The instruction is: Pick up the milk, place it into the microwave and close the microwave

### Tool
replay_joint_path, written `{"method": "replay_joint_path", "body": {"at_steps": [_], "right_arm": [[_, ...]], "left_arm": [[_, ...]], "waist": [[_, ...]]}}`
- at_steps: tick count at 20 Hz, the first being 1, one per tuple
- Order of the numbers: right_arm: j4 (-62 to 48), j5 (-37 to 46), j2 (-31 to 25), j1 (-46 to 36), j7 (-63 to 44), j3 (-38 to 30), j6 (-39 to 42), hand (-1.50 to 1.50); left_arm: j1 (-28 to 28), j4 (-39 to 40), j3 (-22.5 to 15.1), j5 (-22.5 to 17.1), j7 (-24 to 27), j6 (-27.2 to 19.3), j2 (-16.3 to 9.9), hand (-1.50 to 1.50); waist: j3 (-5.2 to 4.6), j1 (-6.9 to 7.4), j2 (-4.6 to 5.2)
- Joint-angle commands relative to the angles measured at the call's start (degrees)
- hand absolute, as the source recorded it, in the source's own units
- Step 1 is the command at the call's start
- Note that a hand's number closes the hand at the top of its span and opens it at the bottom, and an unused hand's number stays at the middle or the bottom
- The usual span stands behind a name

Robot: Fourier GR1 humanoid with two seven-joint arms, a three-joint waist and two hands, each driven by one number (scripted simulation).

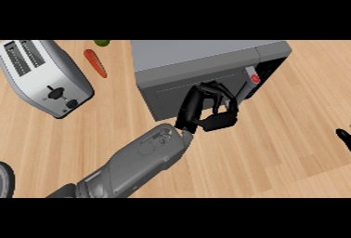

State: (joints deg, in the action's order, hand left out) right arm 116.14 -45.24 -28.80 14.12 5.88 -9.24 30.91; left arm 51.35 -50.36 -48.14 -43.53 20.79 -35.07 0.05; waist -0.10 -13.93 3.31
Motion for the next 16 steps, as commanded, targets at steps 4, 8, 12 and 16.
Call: {"method": "replay_joint_path", "body": {"at_steps": [4, 8, 12, 16], "right_arm": [[0.36, -2.17, -1.54, -0.56, -1.12, -0.11, 0.99, -1.50], [1.09, -3.63, -1.79, -1.14, -1.13, 0.08, 1.57, -1.50], [1.83, -4.45, -2.57, -1.31, -1.79, 0.56, 2.19, -1.50], [2.67, -5.77, -3.33, -1.34, -2.06, 0.19, 2.63, -1.50]], "left_arm": [[4.08, 7.63, 4.02, -3.02, 1.20, -2.14, -0.05, 1.50], [2.97, 7.47, 4.42, -4.26, 4.84, -2.69, -0.05, 1.50], [4.16, 7.28, 4.40, -5.40, 6.09, -3.33, -0.05, 1.50], [3.48, 7.96, 3.87, -6.34, 7.88, -3.02, -0.05, 1.50]], "waist": [[0.10, -0.57, 1.10], [-0.02, -0.08, 1.35], [-0.03, -0.35, 1.37], [-0.07, -0.83, 1.54]]}}
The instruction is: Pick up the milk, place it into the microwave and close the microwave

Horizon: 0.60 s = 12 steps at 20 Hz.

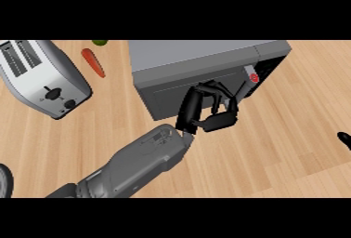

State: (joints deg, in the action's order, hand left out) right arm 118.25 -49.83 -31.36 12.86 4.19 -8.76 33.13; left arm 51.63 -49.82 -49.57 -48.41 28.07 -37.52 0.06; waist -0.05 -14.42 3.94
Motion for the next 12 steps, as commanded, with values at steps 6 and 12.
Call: {"method": "replay_joint_path", "body": {"at_steps": [6, 12], "right_arm": [[1.34, -2.14, -1.55, -0.21, -0.74, -0.47, 0.88, -1.50], [2.29, -3.08, -2.05, -0.18, -1.51, 0.28, 0.99, -1.50]], "left_arm": [[3.06, 7.60, 5.13, -3.14, 2.63, -1.60, -0.06, 1.50], [3.37, 8.14, 4.19, -4.03, 4.18, -1.57, -0.06, 1.50]], "waist": [[-0.08, -0.83, 0.96], [-0.05, -1.11, 1.28]]}}
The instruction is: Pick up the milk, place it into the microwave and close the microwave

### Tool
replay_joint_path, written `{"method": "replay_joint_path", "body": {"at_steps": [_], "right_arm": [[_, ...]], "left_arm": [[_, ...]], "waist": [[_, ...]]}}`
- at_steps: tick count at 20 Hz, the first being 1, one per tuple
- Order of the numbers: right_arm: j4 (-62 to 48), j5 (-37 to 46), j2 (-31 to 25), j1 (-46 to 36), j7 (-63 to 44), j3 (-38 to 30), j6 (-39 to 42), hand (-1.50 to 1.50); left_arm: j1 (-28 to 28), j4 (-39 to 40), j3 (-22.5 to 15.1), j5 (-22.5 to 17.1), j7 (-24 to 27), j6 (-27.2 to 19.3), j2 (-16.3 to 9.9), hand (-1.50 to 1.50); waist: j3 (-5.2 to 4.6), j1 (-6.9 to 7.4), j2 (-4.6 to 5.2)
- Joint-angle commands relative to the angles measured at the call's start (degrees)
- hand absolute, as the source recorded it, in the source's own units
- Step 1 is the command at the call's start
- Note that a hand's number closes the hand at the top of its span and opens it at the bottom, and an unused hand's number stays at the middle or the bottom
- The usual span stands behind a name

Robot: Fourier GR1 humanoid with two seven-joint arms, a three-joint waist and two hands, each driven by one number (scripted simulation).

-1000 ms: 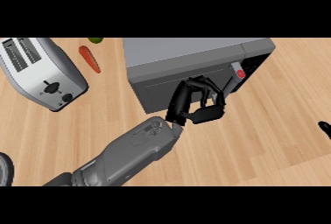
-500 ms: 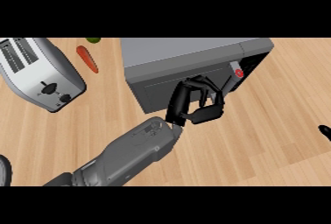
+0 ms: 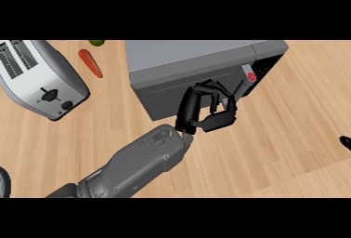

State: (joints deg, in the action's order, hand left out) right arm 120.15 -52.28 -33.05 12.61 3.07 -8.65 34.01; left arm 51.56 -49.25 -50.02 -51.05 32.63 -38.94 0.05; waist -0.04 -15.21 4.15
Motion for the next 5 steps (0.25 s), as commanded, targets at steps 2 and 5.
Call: {"method": "replay_joint_path", "body": {"at_steps": [2, 5], "right_arm": [[0.84, -0.98, -0.69, 0.37, -0.90, 0.31, -0.12, -1.50], [0.42, -1.27, -0.91, 0.00, -0.64, -0.23, 0.26, -1.50]], "left_arm": [[3.15, 7.59, 4.46, -2.07, 0.08, -0.71, -0.05, 1.50], [3.58, 7.67, 4.73, -2.67, 0.77, -0.48, -0.05, 1.50]], "waist": [[-0.12, -0.71, 0.99], [0.00, -0.62, 1.30]]}}
